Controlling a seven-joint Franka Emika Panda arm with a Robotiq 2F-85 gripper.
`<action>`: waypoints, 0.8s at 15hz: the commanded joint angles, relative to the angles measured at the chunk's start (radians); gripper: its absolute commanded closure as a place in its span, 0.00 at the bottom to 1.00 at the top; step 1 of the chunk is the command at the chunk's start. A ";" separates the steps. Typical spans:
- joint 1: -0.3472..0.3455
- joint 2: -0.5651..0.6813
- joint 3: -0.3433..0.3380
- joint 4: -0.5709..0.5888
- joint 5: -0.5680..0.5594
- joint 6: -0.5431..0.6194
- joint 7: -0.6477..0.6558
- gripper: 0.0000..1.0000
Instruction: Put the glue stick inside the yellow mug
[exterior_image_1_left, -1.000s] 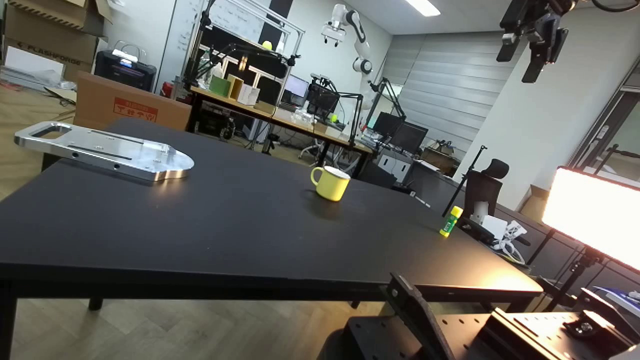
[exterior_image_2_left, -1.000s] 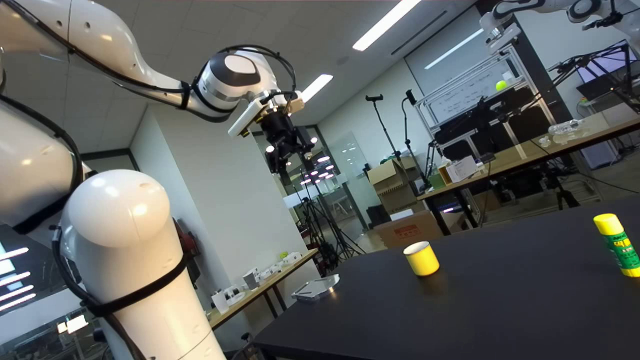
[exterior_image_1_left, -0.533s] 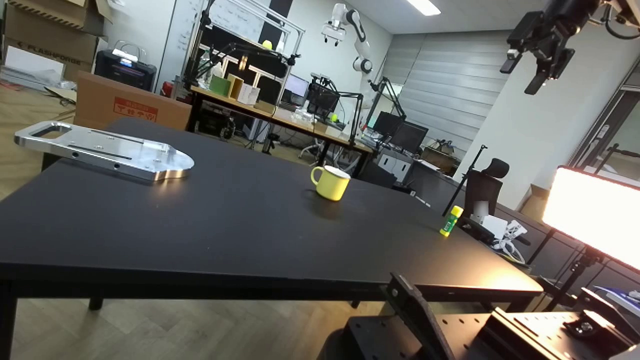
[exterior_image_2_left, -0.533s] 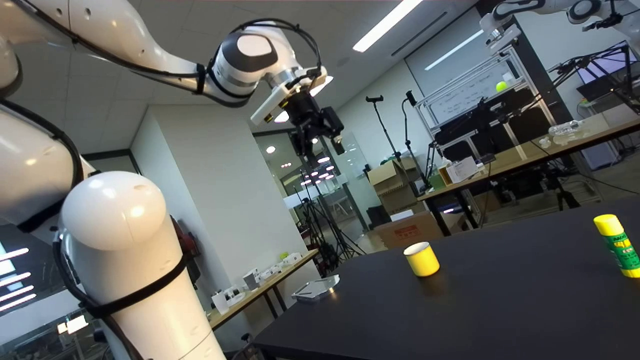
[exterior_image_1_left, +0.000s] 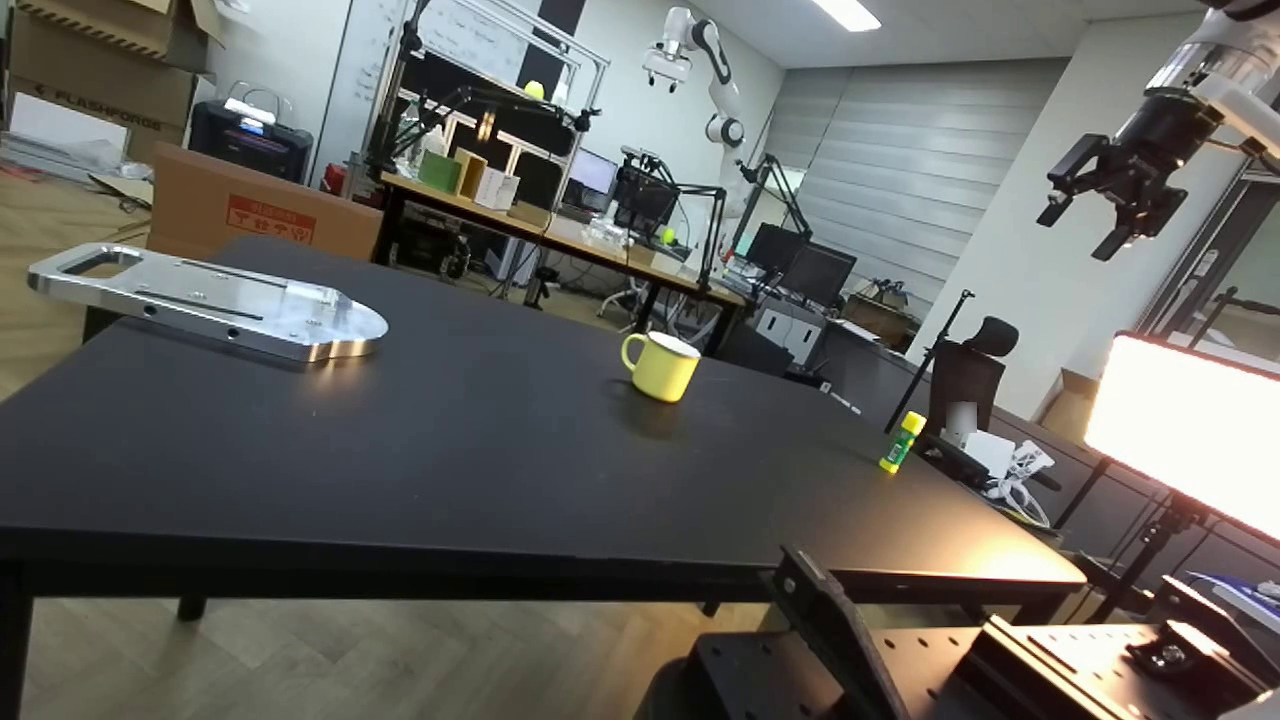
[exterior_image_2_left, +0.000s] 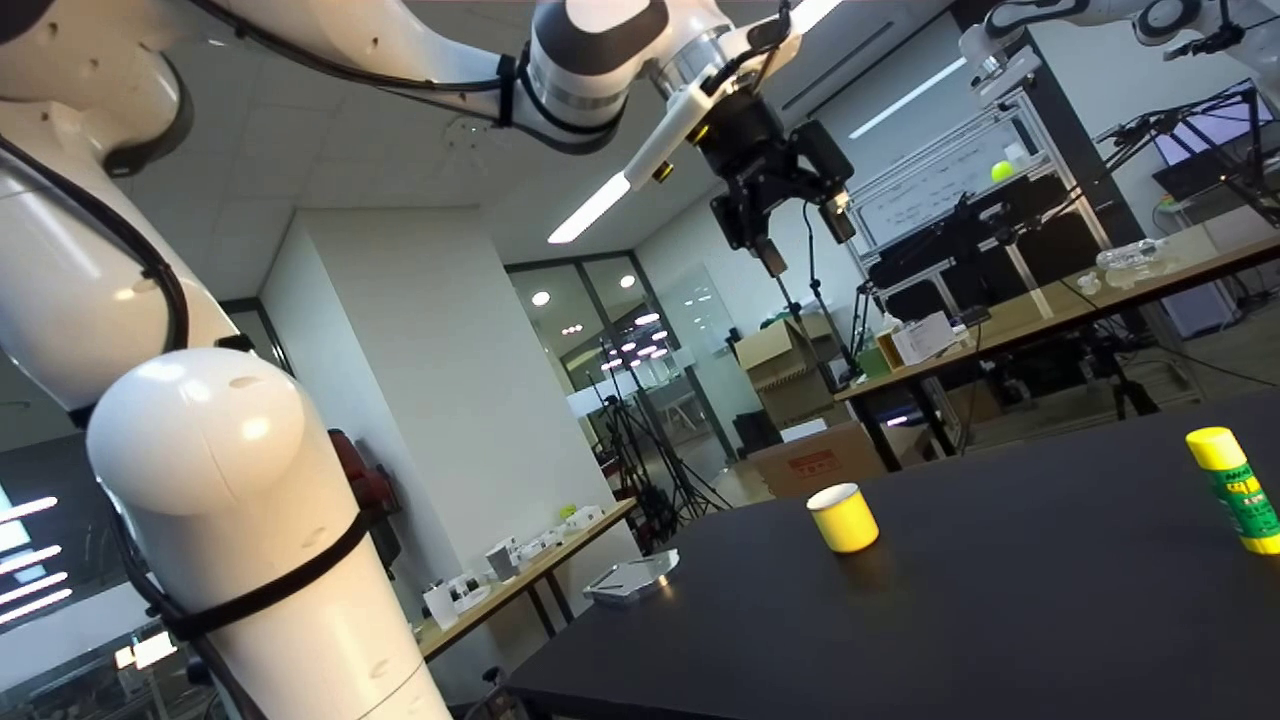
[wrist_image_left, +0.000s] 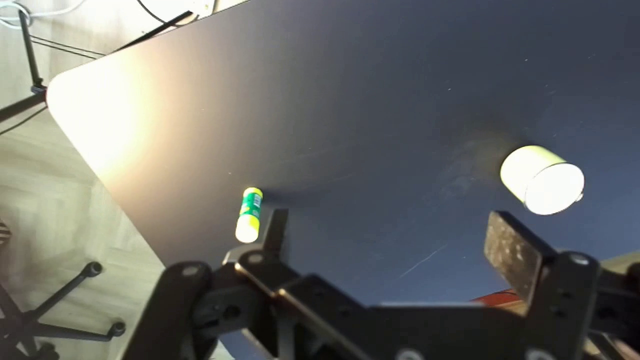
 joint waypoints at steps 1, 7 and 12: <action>-0.022 0.022 0.010 0.018 0.004 -0.003 -0.008 0.00; -0.021 0.021 0.019 0.011 0.003 -0.002 -0.010 0.00; 0.001 0.213 0.025 0.150 0.055 0.088 0.002 0.00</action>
